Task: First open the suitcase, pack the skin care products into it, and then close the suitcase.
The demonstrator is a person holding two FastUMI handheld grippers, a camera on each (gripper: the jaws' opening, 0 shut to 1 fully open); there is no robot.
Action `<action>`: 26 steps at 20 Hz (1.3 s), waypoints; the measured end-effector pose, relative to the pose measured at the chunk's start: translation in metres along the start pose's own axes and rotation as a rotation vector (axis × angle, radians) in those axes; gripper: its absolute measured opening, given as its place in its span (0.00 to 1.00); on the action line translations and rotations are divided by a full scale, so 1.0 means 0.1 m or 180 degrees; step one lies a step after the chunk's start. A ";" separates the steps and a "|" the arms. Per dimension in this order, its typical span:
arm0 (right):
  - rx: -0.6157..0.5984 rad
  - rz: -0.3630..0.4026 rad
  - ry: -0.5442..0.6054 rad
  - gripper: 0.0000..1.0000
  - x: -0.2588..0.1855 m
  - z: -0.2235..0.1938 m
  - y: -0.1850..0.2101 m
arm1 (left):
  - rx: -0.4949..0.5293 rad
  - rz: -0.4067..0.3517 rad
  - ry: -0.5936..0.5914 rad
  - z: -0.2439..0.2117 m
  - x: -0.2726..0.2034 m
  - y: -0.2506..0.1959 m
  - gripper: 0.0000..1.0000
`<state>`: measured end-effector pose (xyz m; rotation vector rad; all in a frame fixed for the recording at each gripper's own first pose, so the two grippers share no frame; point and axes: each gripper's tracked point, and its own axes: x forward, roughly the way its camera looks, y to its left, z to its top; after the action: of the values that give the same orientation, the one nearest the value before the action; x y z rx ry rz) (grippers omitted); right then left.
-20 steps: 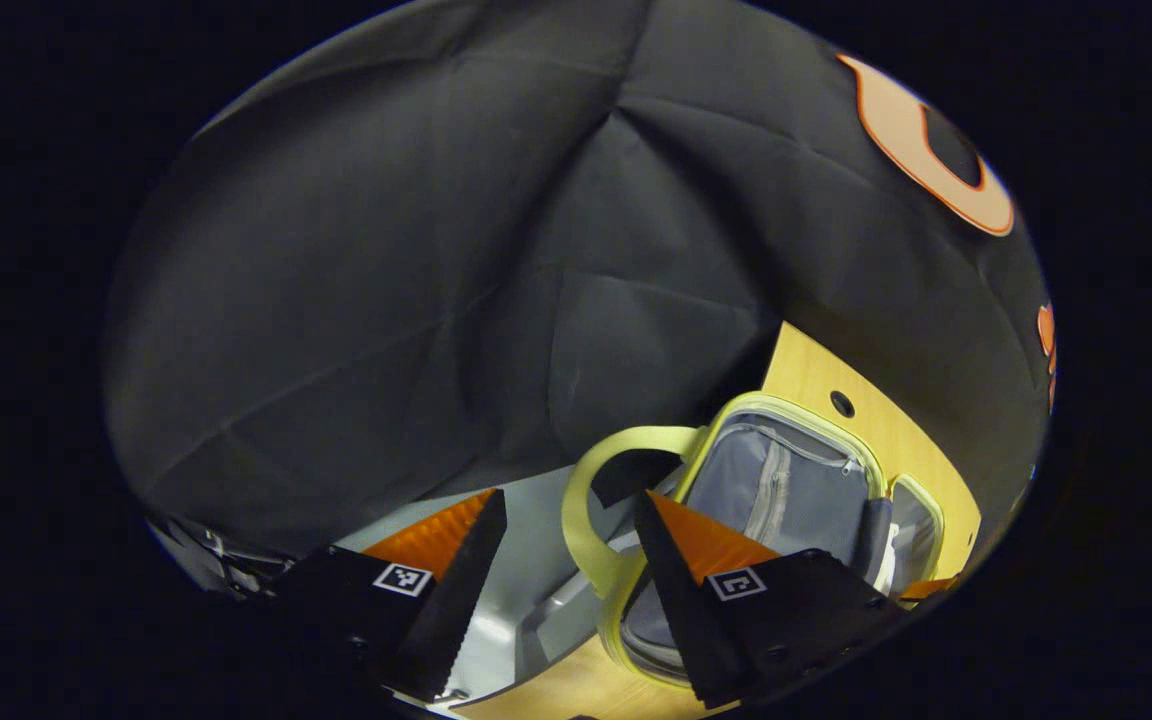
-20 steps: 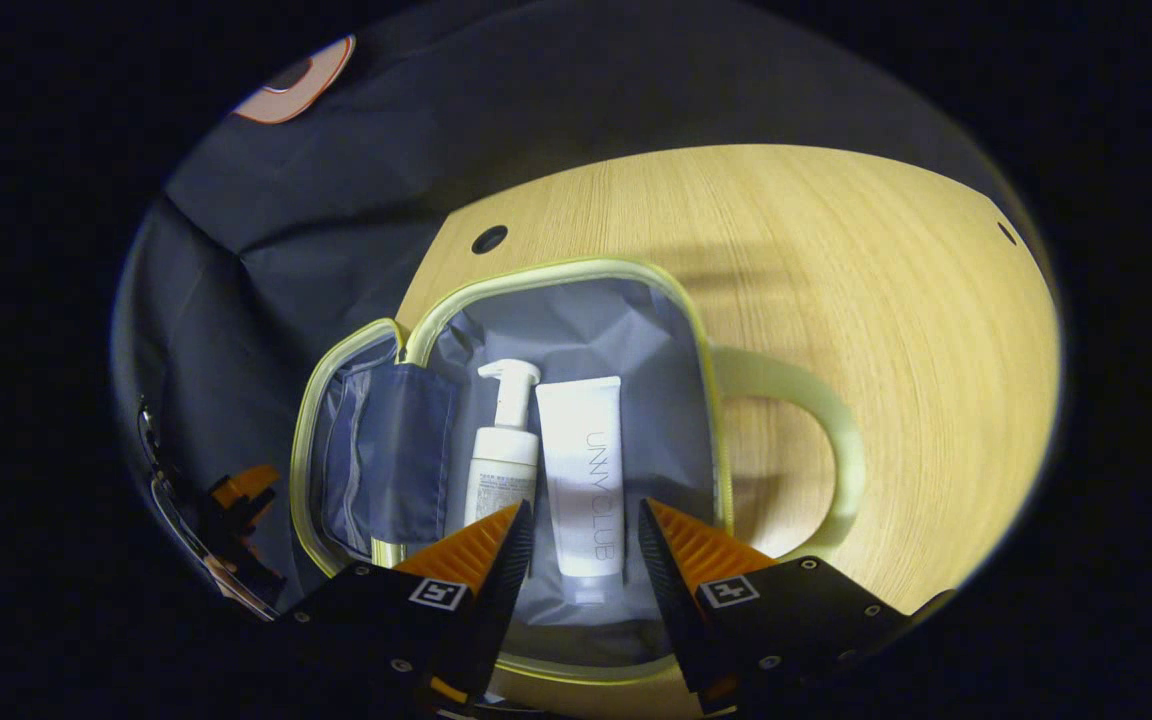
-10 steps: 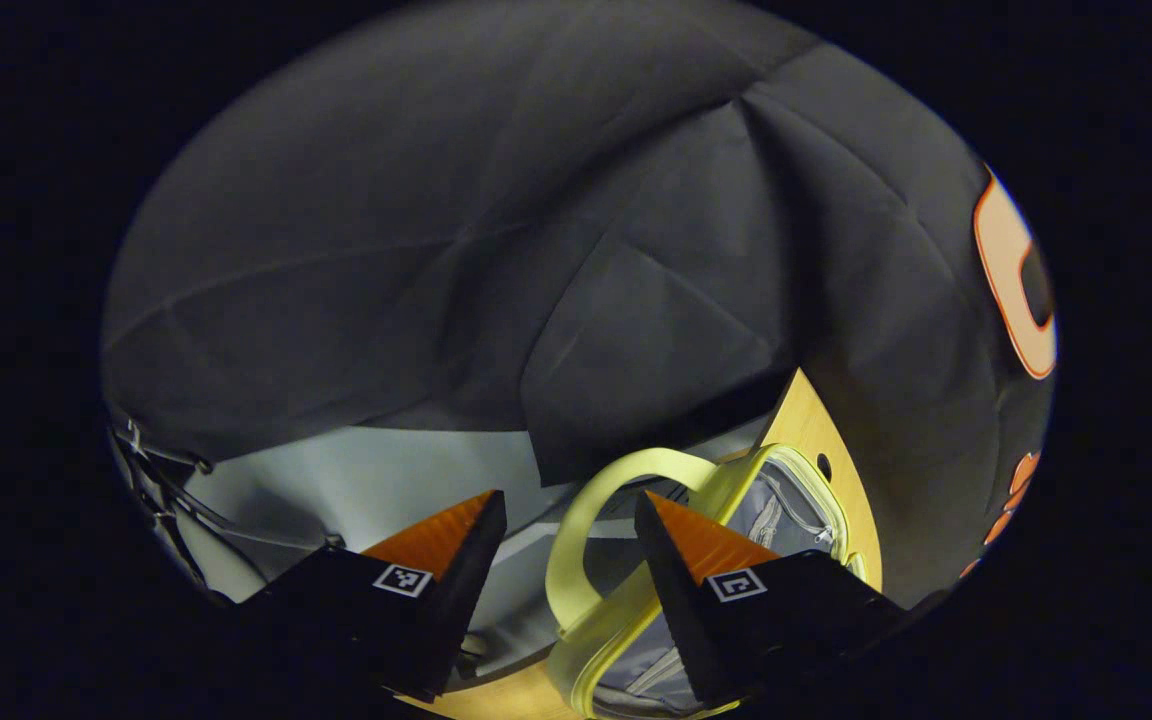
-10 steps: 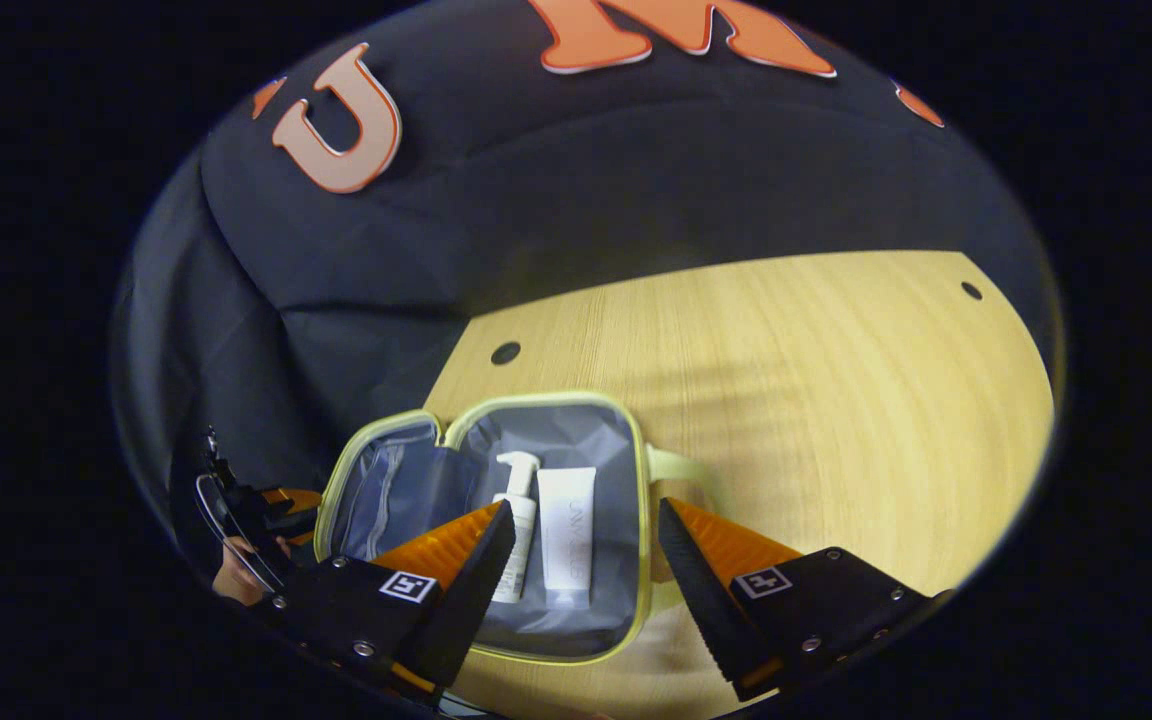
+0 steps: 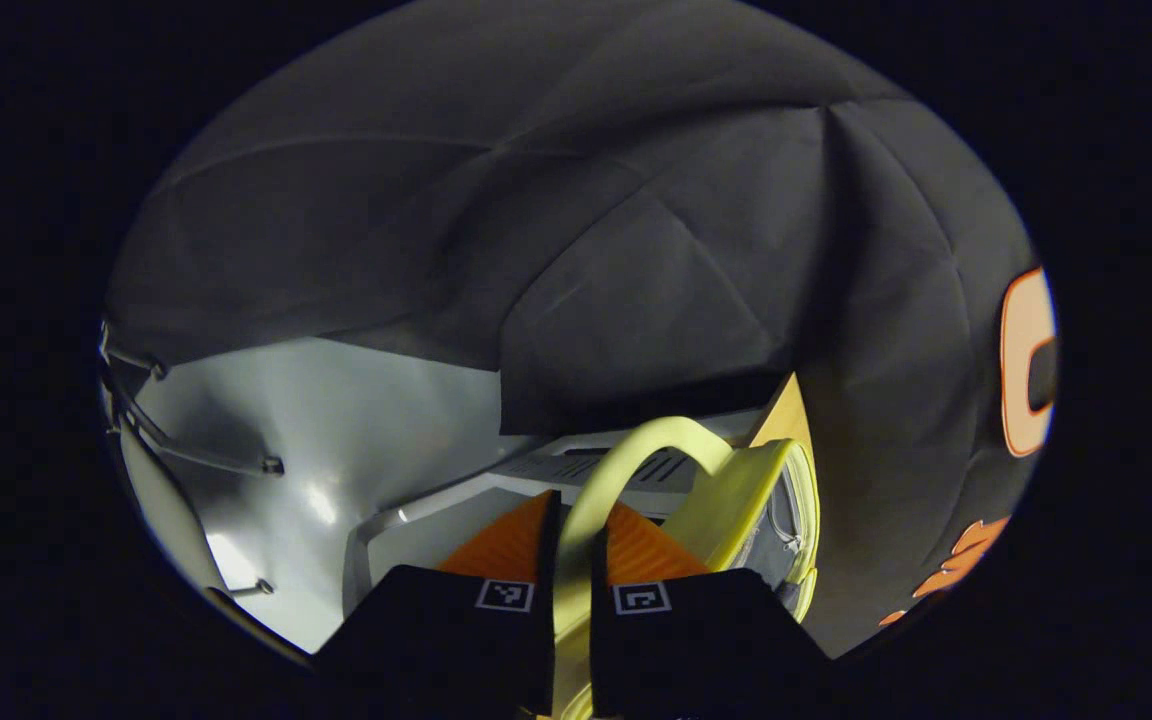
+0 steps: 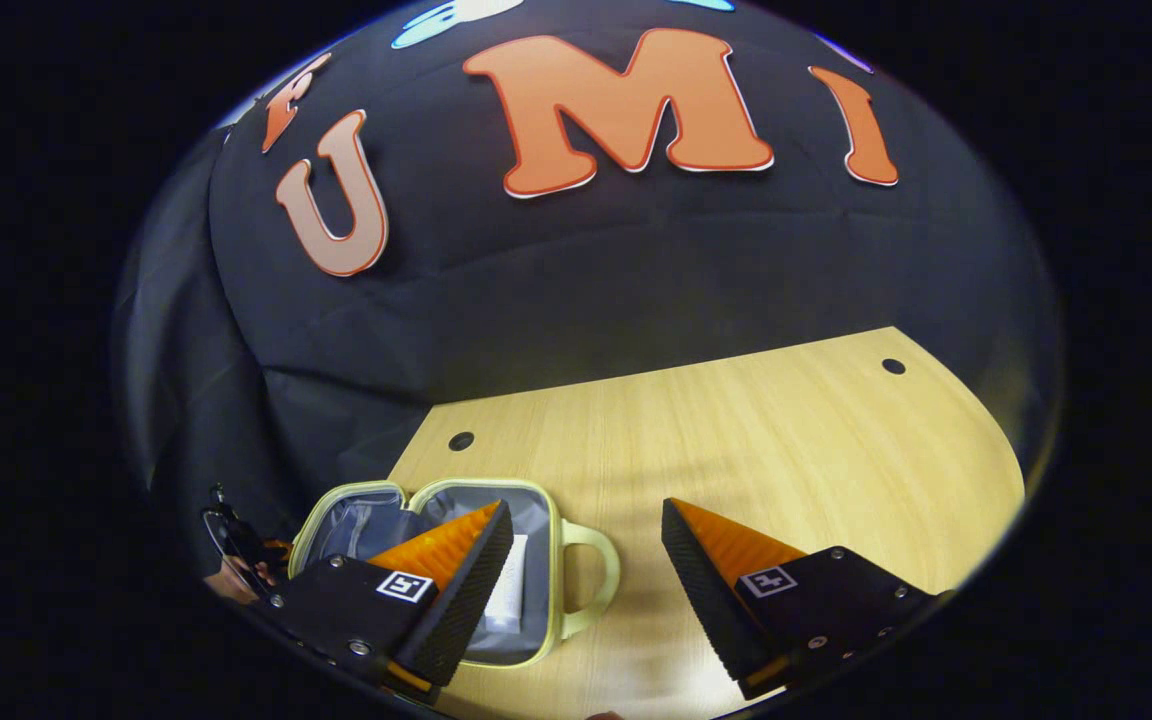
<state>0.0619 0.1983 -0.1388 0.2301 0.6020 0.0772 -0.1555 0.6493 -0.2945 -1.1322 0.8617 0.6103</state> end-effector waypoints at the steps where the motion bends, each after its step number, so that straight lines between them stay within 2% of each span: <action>1: 0.0008 -0.0025 -0.0036 0.96 -0.02 0.04 -0.04 | 0.0113 -0.0072 -0.0054 0.02 -0.10 -0.08 0.14; 5: -0.0057 -0.0122 -0.0242 0.96 -0.11 0.16 -0.17 | 0.0463 -0.0194 -0.0289 0.13 -0.33 -0.30 0.13; 6: -0.0070 -0.0133 -0.0292 0.96 -0.15 0.20 -0.20 | 0.0576 -0.0275 -0.0329 0.13 -0.45 -0.40 0.04; 11: -0.0150 -0.0185 -0.0467 0.96 -0.27 0.40 -0.35 | 0.1185 -0.0437 -0.0803 0.22 -1.10 -0.98 0.04; 14: -0.0136 -0.0208 -0.0580 0.96 -0.27 0.45 -0.41 | 0.1498 -0.0587 -0.0945 0.14 -1.37 -1.39 0.02; 16: -0.0126 -0.0199 -0.0692 0.96 -0.31 0.55 -0.46 | 0.1575 -0.0744 -0.0996 0.05 -1.55 -1.66 0.03; 18: -0.0152 -0.0198 -0.0811 0.96 -0.35 0.65 -0.54 | 0.1429 -0.0993 -0.0990 -0.07 -1.83 -1.95 0.04; 20: -0.0184 -0.0184 -0.0895 0.96 -0.40 0.73 -0.61 | 0.1443 -0.1081 -0.1015 -0.12 -1.99 -2.13 0.04; 23: -0.0220 -0.0135 -0.0998 0.96 -0.49 0.83 -0.74 | 0.1647 -0.1177 -0.1089 -0.36 -2.16 -2.36 0.04; 26: -0.0257 -0.0103 -0.1051 0.96 -0.54 0.87 -0.89 | 0.1896 -0.1326 -0.1083 -0.71 -2.33 -2.80 0.04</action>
<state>0.0678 0.0871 -0.0602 0.1503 0.2732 0.0311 -0.0800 0.4924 0.0328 -0.6082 0.4429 0.1651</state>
